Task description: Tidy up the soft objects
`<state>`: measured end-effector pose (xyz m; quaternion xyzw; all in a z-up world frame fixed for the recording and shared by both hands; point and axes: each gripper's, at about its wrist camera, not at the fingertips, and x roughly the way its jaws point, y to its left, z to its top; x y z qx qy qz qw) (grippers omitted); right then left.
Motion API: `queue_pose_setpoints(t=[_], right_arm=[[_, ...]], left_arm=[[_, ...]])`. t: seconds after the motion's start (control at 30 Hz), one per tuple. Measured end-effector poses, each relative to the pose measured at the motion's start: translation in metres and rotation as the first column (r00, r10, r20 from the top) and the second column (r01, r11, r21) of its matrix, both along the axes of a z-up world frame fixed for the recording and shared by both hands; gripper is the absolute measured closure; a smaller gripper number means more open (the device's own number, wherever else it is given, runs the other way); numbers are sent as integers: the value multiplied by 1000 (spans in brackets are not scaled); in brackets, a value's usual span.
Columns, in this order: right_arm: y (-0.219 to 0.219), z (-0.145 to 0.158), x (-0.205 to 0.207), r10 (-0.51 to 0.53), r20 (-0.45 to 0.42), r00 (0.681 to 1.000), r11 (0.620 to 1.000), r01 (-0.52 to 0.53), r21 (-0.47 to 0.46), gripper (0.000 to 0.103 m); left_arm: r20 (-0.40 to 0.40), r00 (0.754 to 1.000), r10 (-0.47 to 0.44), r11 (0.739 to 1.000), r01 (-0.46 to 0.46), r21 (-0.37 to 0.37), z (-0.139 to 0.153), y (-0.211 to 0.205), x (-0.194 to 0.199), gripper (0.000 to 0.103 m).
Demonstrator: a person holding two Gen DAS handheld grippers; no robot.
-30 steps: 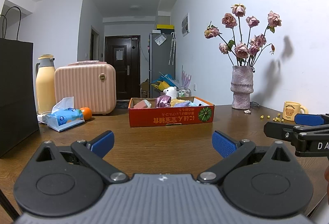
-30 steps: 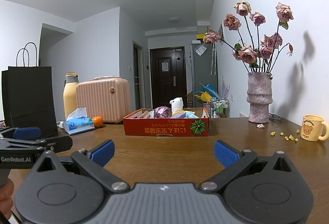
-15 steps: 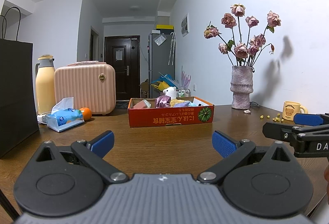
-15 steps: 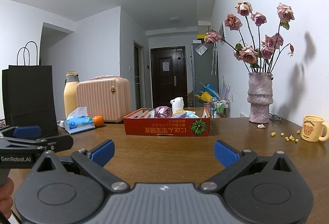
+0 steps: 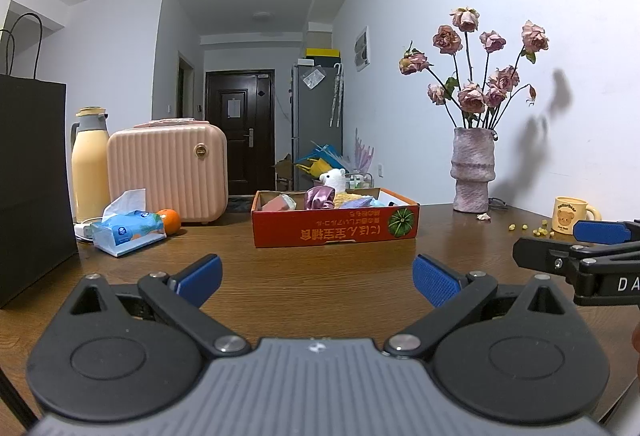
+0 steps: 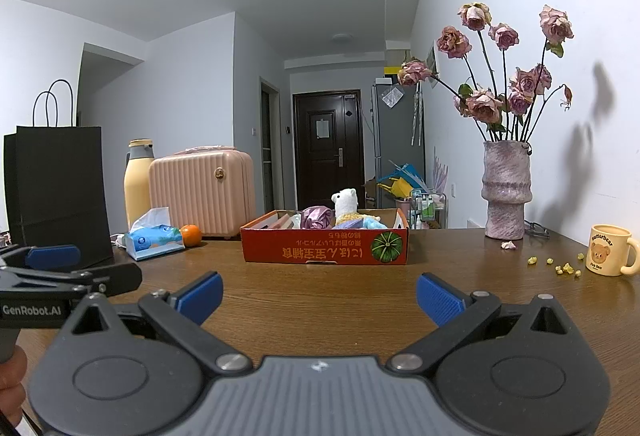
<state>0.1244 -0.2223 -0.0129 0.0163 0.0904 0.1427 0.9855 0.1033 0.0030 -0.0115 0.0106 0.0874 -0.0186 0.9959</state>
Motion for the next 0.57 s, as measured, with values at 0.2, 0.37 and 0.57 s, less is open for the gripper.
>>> queue_pose_setpoints(t=[0.2,0.37,0.57], right_arm=[[0,0,0,0,0,1000,1000,0,0,0],[1,-1,0,0,-1,1000,1000,0,0,0],[1,-2,3,1,-6,1000,1000,-1,-2,0]], left_arm=[[0,1000,0,1000,0,-1,0,0,0,0],[2,1000,0,1000,0,0,0,2,0,0],[7,1000,-15,1000,15,-5,-2,4,1,0]])
